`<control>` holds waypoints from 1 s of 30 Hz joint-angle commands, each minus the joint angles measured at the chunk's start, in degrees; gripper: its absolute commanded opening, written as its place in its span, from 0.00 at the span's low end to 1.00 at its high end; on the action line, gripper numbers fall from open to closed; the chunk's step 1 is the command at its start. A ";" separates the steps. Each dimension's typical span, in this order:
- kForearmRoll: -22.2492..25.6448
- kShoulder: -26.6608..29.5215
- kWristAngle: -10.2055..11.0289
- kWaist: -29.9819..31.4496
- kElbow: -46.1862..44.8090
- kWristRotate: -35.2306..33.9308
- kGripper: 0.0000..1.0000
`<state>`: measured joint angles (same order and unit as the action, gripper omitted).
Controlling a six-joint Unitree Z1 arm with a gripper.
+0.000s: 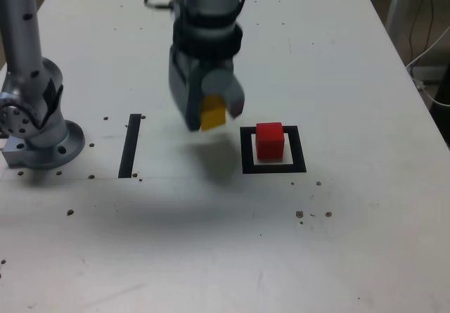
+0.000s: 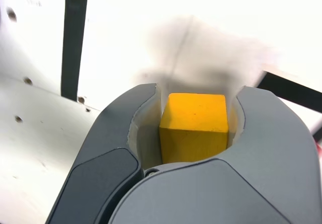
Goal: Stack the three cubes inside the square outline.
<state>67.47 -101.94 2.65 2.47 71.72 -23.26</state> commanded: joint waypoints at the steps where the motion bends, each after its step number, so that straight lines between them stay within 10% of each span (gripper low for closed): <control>1: 2.70 0.74 1.14 -0.15 3.23 3.48 0.17; 30: 6.21 -12.70 -0.86 2.01 19.80 13.77 0.17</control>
<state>73.77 -114.26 1.94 4.44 90.81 -9.57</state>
